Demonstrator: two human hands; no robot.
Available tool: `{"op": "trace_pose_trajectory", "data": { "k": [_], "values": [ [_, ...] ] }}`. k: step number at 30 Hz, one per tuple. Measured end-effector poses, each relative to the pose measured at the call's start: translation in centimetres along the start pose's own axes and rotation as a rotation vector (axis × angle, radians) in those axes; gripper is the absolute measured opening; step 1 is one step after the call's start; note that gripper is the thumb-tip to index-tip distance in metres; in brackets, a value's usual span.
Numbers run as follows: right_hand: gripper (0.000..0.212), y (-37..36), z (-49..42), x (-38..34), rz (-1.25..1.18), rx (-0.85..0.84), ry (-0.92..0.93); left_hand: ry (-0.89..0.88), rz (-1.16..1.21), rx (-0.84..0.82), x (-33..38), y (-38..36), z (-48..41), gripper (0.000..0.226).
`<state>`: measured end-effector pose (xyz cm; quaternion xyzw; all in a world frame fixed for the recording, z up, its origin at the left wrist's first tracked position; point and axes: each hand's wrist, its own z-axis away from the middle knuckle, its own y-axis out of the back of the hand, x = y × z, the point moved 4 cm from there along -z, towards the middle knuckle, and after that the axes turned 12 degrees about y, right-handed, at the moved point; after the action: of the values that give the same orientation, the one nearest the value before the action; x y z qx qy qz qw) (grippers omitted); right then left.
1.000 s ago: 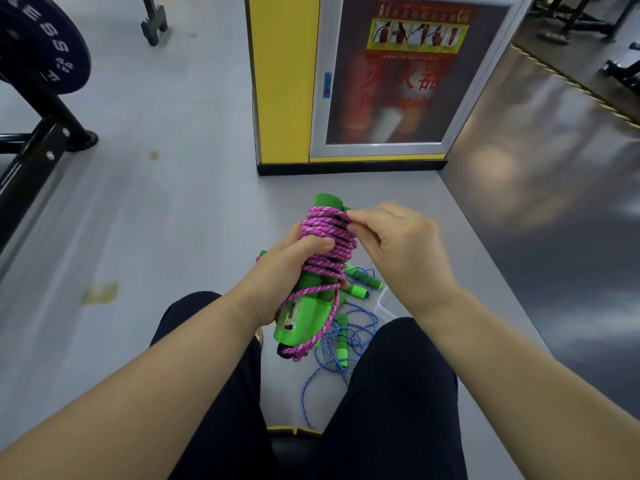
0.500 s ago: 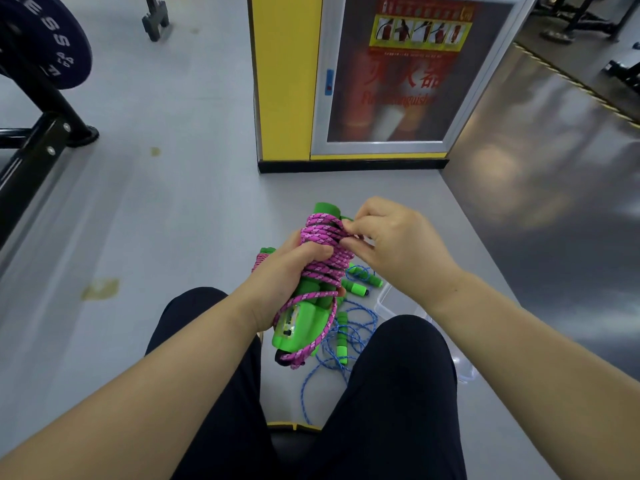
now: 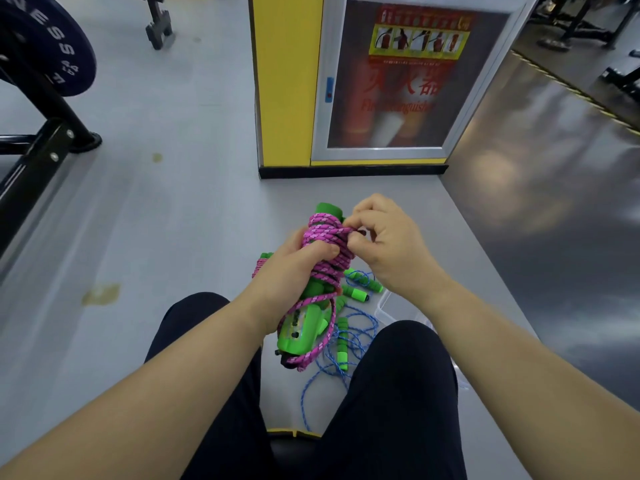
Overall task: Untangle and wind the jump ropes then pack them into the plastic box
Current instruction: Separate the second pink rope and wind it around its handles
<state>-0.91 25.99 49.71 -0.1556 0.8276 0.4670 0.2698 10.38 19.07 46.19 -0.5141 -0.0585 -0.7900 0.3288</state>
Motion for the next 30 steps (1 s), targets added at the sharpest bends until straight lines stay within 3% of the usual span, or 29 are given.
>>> {"op": "trace_pose_trajectory", "data": {
  "k": [5, 11, 15, 21, 24, 30],
  "values": [
    [0.016, 0.7, 0.3, -0.1, -0.188, -0.177, -0.153, 0.045, 0.001, -0.039, -0.1, 0.0, 0.1, 0.026],
    [0.023, 0.8, 0.4, -1.7, 0.243, 0.001, -0.025, -0.048, -0.150, 0.058, 1.1, -0.2, 0.0, 0.021],
    [0.016, 0.6, 0.5, -1.7, 0.219, 0.073, 0.002, -0.081, -0.265, 0.076, 1.1, -0.2, 0.4, 0.037],
    [0.017, 0.9, -0.2, -1.1, 0.068, -0.057, -0.032, -0.017, -0.250, 0.053, 0.4, -0.3, 0.3, 0.038],
    [0.023, 0.6, 0.2, -0.9, -0.067, 0.025, -0.123, -0.004, -0.145, 0.047, 0.8, -0.2, 0.2, 0.023],
    [0.016, 0.5, 0.9, -0.6, -0.052, 0.259, -0.146, 0.024, -0.003, 0.040, 1.3, 0.0, 0.4, 0.021]
  ]
}}
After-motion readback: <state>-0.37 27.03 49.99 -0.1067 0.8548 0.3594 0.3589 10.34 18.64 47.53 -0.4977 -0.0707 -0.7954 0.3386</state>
